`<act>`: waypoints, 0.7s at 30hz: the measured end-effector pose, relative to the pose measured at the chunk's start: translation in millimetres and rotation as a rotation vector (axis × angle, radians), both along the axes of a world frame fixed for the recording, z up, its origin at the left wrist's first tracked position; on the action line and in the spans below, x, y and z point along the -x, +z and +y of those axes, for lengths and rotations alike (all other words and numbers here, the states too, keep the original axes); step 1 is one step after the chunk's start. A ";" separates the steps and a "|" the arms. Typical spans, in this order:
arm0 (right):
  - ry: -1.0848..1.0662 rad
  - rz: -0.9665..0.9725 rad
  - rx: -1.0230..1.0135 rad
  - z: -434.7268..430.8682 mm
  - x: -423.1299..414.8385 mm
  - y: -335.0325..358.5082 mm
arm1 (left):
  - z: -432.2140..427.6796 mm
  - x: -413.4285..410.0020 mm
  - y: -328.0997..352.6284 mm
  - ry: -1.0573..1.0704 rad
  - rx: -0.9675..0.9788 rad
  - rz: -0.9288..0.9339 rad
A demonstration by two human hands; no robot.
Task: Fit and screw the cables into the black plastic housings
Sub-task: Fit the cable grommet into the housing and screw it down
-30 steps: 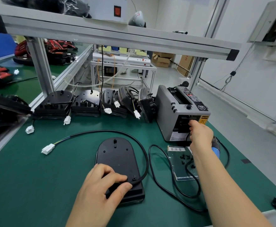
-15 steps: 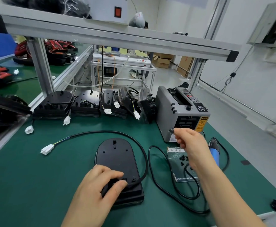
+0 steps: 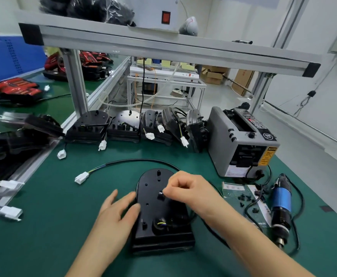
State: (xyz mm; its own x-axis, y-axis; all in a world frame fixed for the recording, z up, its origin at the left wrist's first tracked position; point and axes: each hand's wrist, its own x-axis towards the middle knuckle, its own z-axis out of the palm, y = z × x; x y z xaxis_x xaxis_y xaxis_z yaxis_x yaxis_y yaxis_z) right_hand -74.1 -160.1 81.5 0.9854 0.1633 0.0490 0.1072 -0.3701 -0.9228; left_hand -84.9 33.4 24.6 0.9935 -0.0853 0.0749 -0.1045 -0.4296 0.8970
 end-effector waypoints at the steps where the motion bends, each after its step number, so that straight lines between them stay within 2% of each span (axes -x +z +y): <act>1: 0.019 -0.018 0.050 3.5 -1.6 -1.0 | 0.2 0.8 -1.2 -0.010 -0.002 0.008; 7: 0.091 -0.098 0.310 13.9 -18.1 -8.1 | 5.2 -1.2 -9.2 -0.035 -0.003 0.009; 12: 0.137 -0.070 0.440 20.5 -28.3 -12.6 | 9.0 -3.4 -12.7 -0.018 -0.020 0.046; 21: 0.145 0.001 0.486 25.1 -31.5 -11.2 | 11.4 -1.5 -13.4 -0.008 -0.020 0.068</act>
